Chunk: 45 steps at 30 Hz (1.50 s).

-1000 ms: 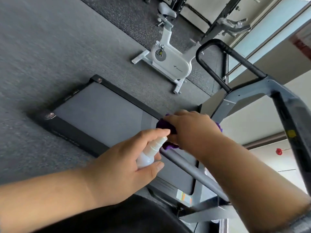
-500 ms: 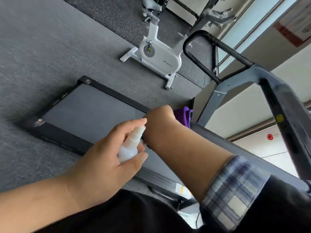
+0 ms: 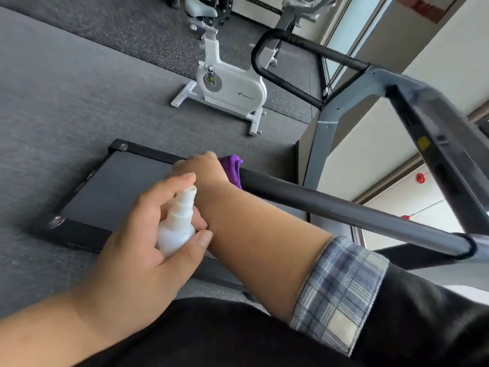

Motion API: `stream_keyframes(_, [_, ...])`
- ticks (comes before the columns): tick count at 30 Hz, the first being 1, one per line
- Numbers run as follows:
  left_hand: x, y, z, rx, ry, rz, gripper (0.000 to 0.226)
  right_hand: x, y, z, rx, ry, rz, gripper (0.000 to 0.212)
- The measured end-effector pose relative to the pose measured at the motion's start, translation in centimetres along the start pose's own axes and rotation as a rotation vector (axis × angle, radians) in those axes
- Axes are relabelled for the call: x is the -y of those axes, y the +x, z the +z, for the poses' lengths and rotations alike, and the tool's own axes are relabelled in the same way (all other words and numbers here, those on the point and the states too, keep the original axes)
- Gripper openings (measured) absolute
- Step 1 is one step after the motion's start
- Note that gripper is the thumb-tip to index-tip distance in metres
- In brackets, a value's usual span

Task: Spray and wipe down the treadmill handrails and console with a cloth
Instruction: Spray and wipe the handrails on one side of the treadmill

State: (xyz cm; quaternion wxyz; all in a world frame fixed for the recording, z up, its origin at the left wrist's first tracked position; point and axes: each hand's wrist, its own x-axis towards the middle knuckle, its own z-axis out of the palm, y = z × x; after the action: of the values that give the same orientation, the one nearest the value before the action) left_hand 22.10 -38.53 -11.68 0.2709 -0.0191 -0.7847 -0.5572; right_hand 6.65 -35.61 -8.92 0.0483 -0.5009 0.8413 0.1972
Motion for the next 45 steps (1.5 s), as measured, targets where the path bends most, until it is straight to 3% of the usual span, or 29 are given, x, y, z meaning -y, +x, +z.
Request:
stream_keyframes(2, [-0.6,-0.2,0.8,-0.017,0.022,-0.019,0.063,-1.5,-2.0,-1.1,-0.055,0.077,0.050,0.019])
stream_keyframes(8, [-2.3,-0.9,4.8,0.019,0.041,-0.085,0.062,-5.6,-5.8,0.4,-0.154,0.341,0.162,0.054])
stream_keyframes(21, [-5.4,-0.6,12.0,0.123,0.065,-0.026,0.062,-12.2,-15.7,4.7,-0.210,0.445,0.252,0.088])
stream_keyframes(38, [-7.4,1.0,18.9,0.302,0.130,0.060,0.060,-23.4,-32.5,11.3,-0.102,0.595,0.519,0.092])
stream_keyframes(45, [-7.2,0.8,19.8,0.294,0.124,0.042,0.060,-23.7,-32.8,11.8,-0.094,0.482,0.493,0.095])
